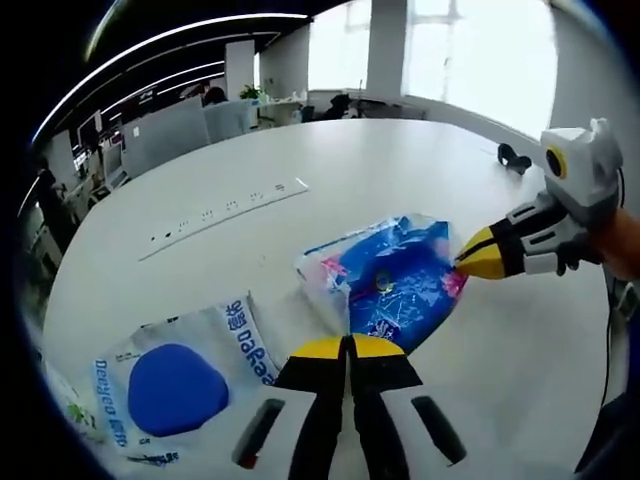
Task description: Arrange the tabletop items into an orderly group along one side of the table until the central work area is clear of visible clutter.
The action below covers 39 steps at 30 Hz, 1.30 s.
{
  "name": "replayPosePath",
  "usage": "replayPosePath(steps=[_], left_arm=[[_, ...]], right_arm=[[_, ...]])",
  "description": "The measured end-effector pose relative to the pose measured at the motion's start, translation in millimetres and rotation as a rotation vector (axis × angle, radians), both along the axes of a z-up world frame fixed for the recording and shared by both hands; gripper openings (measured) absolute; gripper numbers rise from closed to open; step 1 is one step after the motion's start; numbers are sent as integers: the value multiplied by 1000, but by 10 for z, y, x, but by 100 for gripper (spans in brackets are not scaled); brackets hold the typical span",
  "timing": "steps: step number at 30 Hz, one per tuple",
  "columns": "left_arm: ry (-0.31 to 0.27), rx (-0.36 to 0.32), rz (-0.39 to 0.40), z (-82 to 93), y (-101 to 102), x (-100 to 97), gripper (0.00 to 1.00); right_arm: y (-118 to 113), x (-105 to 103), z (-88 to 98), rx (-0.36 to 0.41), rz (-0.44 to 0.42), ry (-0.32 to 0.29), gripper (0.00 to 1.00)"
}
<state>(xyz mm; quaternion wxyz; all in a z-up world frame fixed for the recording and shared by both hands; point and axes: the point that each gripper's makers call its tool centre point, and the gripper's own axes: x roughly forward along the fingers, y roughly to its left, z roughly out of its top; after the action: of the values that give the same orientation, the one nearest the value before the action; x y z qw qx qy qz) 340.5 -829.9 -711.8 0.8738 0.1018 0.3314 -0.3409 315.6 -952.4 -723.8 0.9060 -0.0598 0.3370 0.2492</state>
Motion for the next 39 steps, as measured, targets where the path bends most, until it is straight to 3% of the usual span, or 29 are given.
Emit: replayPosePath(steps=[15,39], left_arm=[[26,20,6,-101,82,4,0],[22,49,5,-169,96,-14,1]], right_arm=[[72,22,-58,-16,18,17,0],[95,-28,-85,5,2,14,0]])
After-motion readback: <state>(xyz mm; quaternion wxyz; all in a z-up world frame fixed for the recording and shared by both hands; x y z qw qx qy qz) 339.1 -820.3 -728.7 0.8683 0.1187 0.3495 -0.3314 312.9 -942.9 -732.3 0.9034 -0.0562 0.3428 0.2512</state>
